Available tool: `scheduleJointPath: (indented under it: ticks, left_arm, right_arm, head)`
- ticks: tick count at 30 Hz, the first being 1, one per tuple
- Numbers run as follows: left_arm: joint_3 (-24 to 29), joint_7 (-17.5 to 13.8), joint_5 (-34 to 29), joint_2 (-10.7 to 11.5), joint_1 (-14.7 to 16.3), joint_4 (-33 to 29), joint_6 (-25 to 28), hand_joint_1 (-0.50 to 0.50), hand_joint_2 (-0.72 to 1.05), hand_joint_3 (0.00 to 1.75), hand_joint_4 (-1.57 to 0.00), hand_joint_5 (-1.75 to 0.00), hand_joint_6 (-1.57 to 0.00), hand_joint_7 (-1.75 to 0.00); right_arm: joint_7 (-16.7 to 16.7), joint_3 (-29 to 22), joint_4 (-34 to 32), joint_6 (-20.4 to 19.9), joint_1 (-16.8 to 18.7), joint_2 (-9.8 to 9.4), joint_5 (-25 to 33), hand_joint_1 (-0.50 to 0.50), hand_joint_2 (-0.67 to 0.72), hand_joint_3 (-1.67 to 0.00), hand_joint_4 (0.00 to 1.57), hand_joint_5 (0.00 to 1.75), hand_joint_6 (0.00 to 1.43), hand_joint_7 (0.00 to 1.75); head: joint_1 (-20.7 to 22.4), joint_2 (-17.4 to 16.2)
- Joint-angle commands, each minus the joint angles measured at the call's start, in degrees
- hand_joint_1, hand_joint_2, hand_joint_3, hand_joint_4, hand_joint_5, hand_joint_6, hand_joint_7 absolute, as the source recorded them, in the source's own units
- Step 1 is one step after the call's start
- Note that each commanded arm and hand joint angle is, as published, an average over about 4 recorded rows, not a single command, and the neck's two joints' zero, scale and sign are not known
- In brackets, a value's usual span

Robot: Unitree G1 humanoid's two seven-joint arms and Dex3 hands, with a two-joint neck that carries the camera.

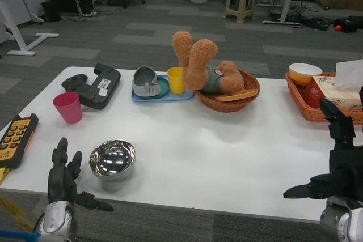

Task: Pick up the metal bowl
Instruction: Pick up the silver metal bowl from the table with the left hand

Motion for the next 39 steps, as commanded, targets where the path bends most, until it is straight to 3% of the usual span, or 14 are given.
scheduleJointPath:
  ticks: [1, 6, 10, 26, 31, 39]
  left_arm:
    - [-0.13, 0.91, -0.27, 1.63, -1.30, 2.60, -0.40, -0.50, -0.64, 0.09, 0.00, 0.00, 0.00, -0.14]
    - [-0.18, 2.32, -0.40, 2.02, -2.16, 4.71, -0.21, -0.50, -0.68, 0.09, 0.00, 0.00, 0.00, -0.14]
    - [-0.35, 2.97, -0.35, 2.29, -2.84, 5.81, 0.04, -0.50, -0.64, 0.09, 0.00, 0.00, 0.00, -0.14]
    - [-4.22, 3.94, 0.17, 2.68, -5.74, 6.07, 1.05, -0.50, -0.72, 0.09, 0.00, 0.00, 0.00, -0.14]
    - [-5.89, 4.58, 0.17, 2.68, -6.38, 6.07, 1.18, -0.50, -0.72, 0.09, 0.00, 0.00, 0.00, -0.14]
    - [-7.56, 5.72, 0.26, 2.77, -6.88, 6.07, 1.16, -0.50, -0.61, 0.09, 0.00, 0.00, 0.00, -0.14]
  right_arm:
    - [-0.08, -0.07, -1.16, -0.36, 0.39, 0.00, 0.14, 0.18, 0.66, -0.16, 0.31, 0.61, 0.00, 0.56]
    - [-0.08, -0.07, -1.82, -0.47, 1.25, 0.17, 0.07, 0.17, 0.66, -0.16, 0.31, 0.68, 0.00, 0.56]
    - [-0.08, -0.07, -1.99, -0.67, 1.62, 0.26, 0.05, 0.21, 0.66, -0.16, 0.31, 0.58, 0.00, 0.56]
    - [-0.08, 0.29, -1.86, -1.15, 1.75, 0.31, 0.14, 0.18, 0.66, -0.22, 0.31, 0.58, 0.00, 0.56]
    - [-0.08, 0.29, -2.10, -1.20, 1.84, -0.02, 0.21, 0.18, 0.66, -0.16, 0.31, 0.58, 0.00, 0.56]
    - [-0.08, 0.22, -2.46, -1.20, 2.26, -0.68, 0.38, 0.18, 0.66, -0.16, 0.31, 0.58, 0.00, 0.56]
  head:
    - [-0.23, 0.00]
    - [-0.45, 0.20]
    - [-0.25, 0.43]
    - [-0.27, 0.05]
    - [-0.19, -0.20]
    - [-0.13, -0.39]
